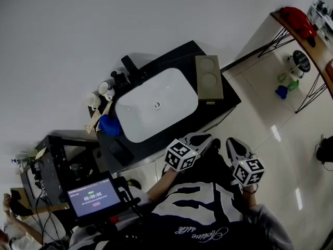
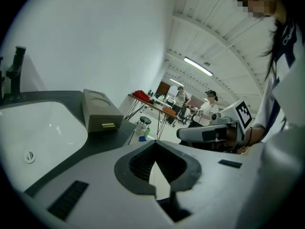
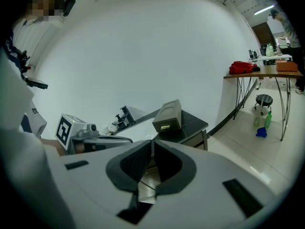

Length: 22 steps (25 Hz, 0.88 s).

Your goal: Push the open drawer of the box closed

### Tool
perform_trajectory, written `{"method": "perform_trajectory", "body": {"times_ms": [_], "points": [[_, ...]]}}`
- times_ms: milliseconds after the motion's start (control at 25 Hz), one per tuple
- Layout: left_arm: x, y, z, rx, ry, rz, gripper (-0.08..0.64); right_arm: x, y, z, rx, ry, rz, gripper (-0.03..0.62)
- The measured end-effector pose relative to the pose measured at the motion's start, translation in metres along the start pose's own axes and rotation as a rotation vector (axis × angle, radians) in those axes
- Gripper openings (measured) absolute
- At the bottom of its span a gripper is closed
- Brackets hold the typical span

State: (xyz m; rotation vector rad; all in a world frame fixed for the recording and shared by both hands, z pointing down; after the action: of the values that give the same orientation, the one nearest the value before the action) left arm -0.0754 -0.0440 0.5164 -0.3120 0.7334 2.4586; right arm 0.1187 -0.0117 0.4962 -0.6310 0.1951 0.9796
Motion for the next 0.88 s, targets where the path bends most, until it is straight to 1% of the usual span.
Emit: {"method": "perform_trajectory", "body": {"times_ms": [120, 240, 360, 400, 440, 560, 760, 880], "points": [[0.010, -0.014, 0.006, -0.002, -0.009, 0.007, -0.002, 0.016, 0.011, 0.007, 0.005, -0.017, 0.005, 0.017], [0.014, -0.033, 0.010, -0.034, -0.017, 0.008, -0.002, 0.032, 0.013, 0.011, 0.013, -0.050, 0.002, 0.017], [0.017, -0.055, 0.018, -0.060, -0.034, -0.010, -0.002, 0.054, 0.012, 0.021, 0.016, -0.074, -0.013, 0.015], [0.018, -0.060, 0.018, -0.058, -0.039, -0.017, -0.002, 0.060, 0.011, 0.022, 0.014, -0.077, -0.019, 0.015], [0.018, -0.064, 0.017, -0.053, -0.042, -0.026, -0.002, 0.063, 0.011, 0.019, 0.013, -0.077, -0.024, -0.010], [0.017, -0.077, 0.014, -0.031, -0.055, -0.057, -0.002, 0.077, 0.010, 0.011, 0.032, -0.063, -0.039, -0.011], [0.013, -0.148, 0.042, -0.004, -0.098, -0.073, -0.002, 0.140, 0.005, 0.030, 0.072, -0.067, -0.072, -0.011], [0.017, -0.181, 0.062, -0.001, -0.105, -0.107, -0.002, 0.165, 0.006, 0.042, 0.097, -0.059, -0.103, -0.011]]}}
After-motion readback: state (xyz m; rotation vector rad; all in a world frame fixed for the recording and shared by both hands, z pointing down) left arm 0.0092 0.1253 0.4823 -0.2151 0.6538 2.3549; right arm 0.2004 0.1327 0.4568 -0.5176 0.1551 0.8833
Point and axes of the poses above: the fingertips, and each gripper's own axes: x backward along the fingers, y to its left, z out of its underside, the point moved 9 cm from there along x, backward along the fingers, and after that the axes turned 1 degree about -y, right-handed, at the moved point
